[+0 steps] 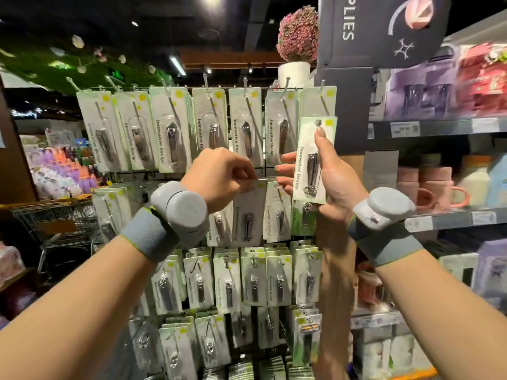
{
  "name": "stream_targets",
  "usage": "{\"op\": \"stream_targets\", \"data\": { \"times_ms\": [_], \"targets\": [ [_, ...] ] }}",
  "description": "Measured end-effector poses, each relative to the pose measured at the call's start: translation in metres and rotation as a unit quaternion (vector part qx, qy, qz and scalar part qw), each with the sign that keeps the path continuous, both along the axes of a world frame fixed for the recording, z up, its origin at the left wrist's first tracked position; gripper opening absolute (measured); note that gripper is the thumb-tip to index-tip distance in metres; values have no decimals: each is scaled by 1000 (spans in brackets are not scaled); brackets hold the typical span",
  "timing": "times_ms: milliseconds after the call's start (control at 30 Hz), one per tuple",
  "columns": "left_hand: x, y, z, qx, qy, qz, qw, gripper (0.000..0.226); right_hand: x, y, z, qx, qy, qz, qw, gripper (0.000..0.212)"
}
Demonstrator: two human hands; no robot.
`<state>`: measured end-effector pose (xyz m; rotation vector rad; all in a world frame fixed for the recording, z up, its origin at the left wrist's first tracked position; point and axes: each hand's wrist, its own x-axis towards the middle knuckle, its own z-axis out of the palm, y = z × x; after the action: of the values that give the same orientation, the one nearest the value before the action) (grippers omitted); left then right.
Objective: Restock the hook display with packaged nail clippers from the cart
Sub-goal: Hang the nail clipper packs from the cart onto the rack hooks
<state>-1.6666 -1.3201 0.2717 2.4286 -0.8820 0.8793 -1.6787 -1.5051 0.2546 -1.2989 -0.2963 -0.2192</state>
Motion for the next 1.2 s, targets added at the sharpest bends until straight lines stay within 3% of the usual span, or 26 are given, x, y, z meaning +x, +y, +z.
{"op": "stream_targets", "data": {
  "times_ms": [267,533,733,833,1000,1200],
  "targets": [
    [5,-41,-2,-34,-23,-14,999,9,-3,-18,-4,25,9,-6,1000,62],
    [13,-50,6,-27,12,-28,999,10,-2,-19,-6,21,8,-3,1000,59],
    [6,-29,10,54,9,-13,998,9,2,-14,-7,3,11,5,1000,60],
    [0,-9,10,35,-7,10,999,9,3,-6,-9,-7,11,14,1000,59],
    [-1,20,3,35,42,26,998,8,7,11,-11,-28,13,21,999,58],
    [3,32,-1,0,11,42,999,5,8,19,-9,-26,8,24,999,58]
  ]
}}
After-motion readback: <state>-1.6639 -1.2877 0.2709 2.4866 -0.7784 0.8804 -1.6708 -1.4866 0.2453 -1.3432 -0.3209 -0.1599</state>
